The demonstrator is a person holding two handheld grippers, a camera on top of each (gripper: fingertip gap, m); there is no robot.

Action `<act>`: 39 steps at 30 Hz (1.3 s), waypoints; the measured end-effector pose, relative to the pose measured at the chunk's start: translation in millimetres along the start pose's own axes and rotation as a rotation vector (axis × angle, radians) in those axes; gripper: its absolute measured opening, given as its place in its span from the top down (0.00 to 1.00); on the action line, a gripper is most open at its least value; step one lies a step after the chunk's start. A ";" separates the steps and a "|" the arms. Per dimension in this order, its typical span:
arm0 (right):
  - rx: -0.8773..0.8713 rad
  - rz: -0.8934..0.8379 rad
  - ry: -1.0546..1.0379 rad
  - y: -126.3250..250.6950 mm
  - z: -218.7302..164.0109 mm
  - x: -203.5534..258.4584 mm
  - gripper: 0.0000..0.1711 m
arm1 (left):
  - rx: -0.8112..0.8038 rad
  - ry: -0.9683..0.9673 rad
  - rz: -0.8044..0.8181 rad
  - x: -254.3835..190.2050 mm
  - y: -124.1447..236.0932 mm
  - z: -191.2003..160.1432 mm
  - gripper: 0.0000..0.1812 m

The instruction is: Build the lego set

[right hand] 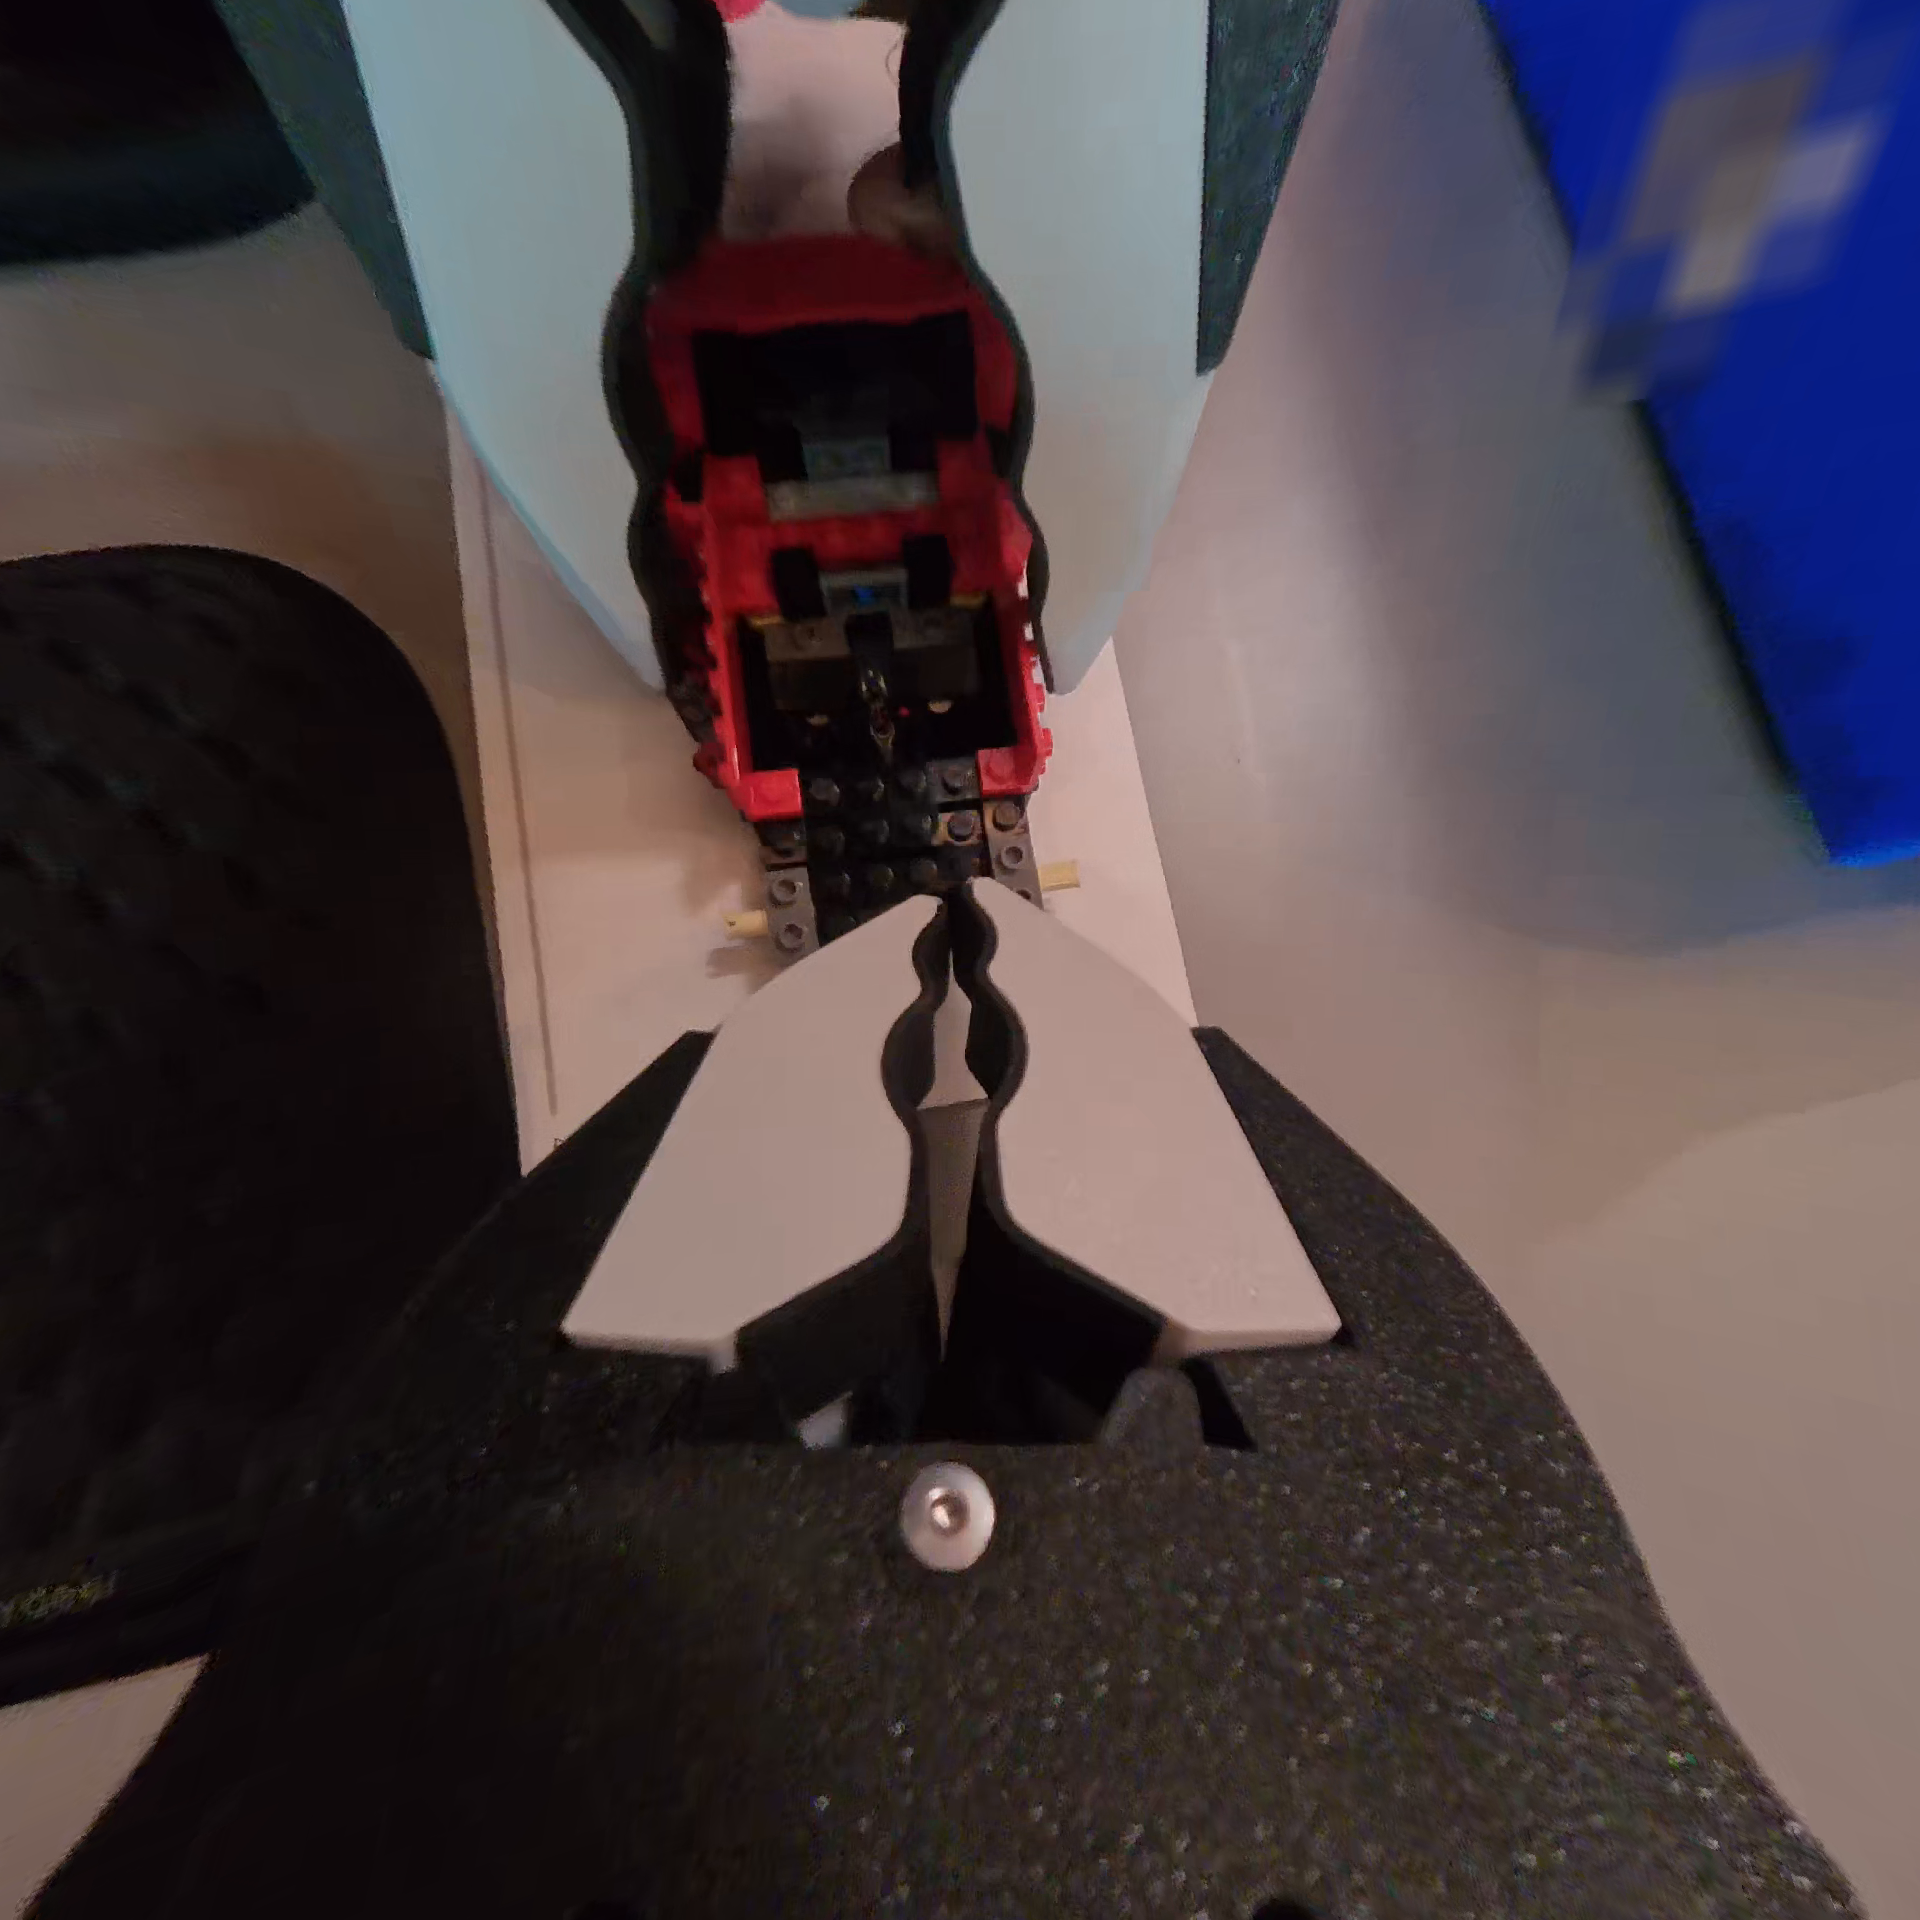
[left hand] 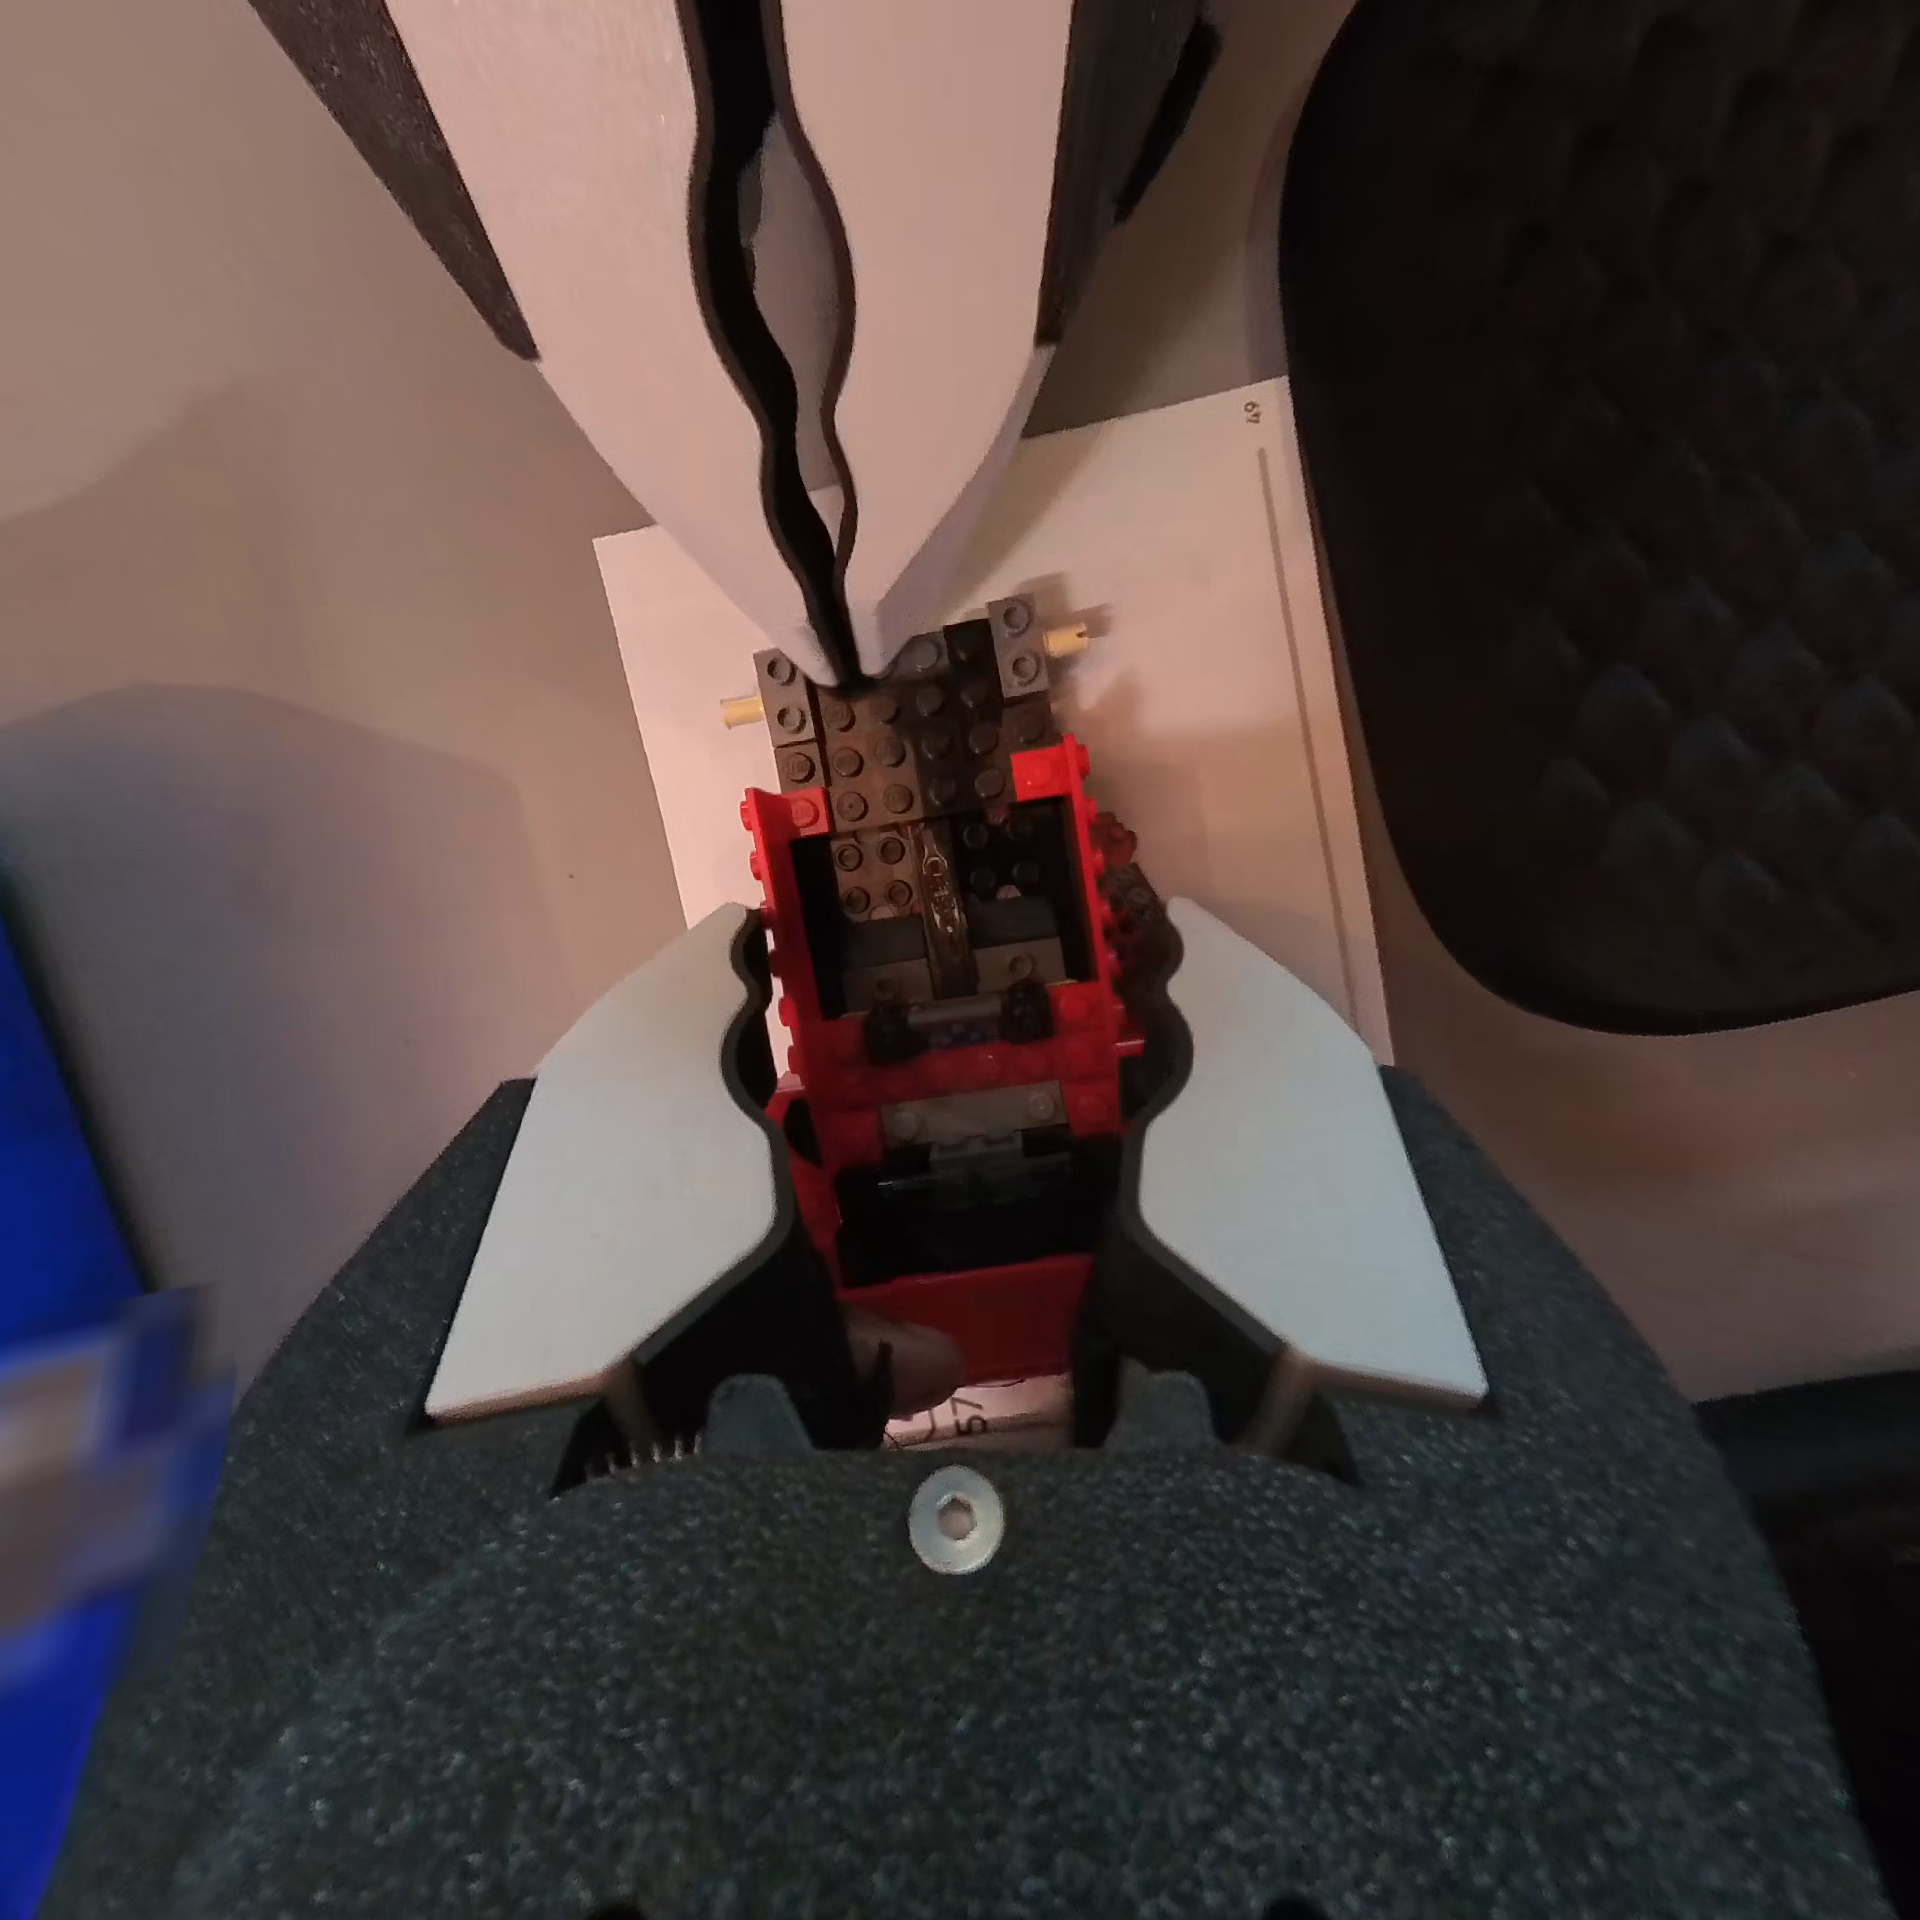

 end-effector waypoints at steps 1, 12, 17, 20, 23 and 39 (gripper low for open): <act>0.007 -0.002 -0.008 -0.3 0.3 0.2 1.00 | 0.000 0.000 0.000 -0.4 0.6 0.0 0.62; 0.109 -0.005 -0.086 -1.4 -1.8 -0.2 1.00 | -0.059 0.014 0.037 -4.0 19.1 6.0 0.62; 0.152 -0.023 -0.086 -1.8 -2.2 -0.3 1.00 | -0.100 0.024 0.097 -8.5 37.0 5.3 0.63; 0.186 -0.048 -0.079 -2.0 -2.4 -0.2 1.00 | -0.132 0.032 0.128 -10.9 46.1 4.6 0.64; 0.218 -0.078 -0.049 -2.0 -2.6 -0.2 0.99 | -0.145 0.036 0.143 -14.7 51.3 2.1 0.64; 0.204 0.090 -0.069 10.8 3.0 9.2 1.00 | -0.176 0.103 0.183 -12.6 70.6 -25.5 0.68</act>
Point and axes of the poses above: each gripper's, where its closed fingertips meet, y back along the fingers, z out of its top, x = y × z across the jaws, the point moved 1 cm from there along y, back along the fingers, and after that the axes turned 5 degrees about -x, right-handed, at the moved point
